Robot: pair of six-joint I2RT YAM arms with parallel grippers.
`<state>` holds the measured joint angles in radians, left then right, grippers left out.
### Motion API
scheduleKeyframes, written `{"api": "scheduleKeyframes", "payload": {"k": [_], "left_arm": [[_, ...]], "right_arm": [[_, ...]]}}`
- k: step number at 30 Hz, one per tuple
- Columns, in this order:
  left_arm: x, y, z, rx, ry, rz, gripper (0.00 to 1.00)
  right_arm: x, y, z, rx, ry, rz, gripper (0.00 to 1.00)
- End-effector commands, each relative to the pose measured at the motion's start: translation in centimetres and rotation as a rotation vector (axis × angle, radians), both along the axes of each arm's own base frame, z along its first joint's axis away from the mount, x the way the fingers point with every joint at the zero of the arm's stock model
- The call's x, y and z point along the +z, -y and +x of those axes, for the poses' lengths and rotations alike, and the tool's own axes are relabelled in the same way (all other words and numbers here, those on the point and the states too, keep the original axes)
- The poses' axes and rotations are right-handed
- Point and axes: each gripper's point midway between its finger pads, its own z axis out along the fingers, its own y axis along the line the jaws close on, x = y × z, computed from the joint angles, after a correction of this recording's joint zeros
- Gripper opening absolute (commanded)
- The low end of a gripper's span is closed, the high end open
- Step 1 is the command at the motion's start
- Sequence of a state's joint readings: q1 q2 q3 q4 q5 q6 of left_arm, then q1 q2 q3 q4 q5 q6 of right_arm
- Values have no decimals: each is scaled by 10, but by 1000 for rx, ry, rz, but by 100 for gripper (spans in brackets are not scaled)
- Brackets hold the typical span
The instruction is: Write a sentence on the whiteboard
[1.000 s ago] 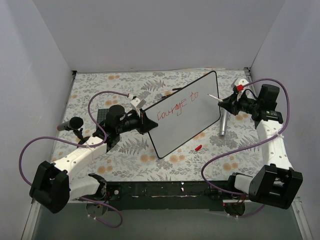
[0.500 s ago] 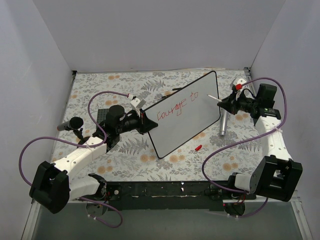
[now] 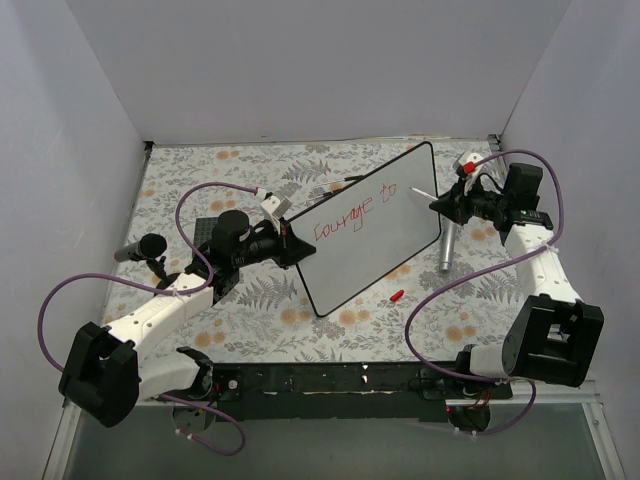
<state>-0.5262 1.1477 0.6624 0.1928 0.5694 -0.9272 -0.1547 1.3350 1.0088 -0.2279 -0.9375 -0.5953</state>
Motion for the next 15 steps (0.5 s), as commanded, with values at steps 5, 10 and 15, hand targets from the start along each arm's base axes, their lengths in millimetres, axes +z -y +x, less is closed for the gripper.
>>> {"api": "scheduleKeyframes", "payload": {"k": [5, 10, 15], "left_arm": [[-1, 1, -4, -43, 51, 19, 0], [-1, 1, -5, -45, 52, 18, 0], [-2, 2, -5, -46, 48, 20, 0]], "right_arm": [[33, -2, 24, -11, 101, -7, 1], [30, -7, 26, -3, 98, -12, 1], [28, -9, 27, -2, 94, -18, 1]]}}
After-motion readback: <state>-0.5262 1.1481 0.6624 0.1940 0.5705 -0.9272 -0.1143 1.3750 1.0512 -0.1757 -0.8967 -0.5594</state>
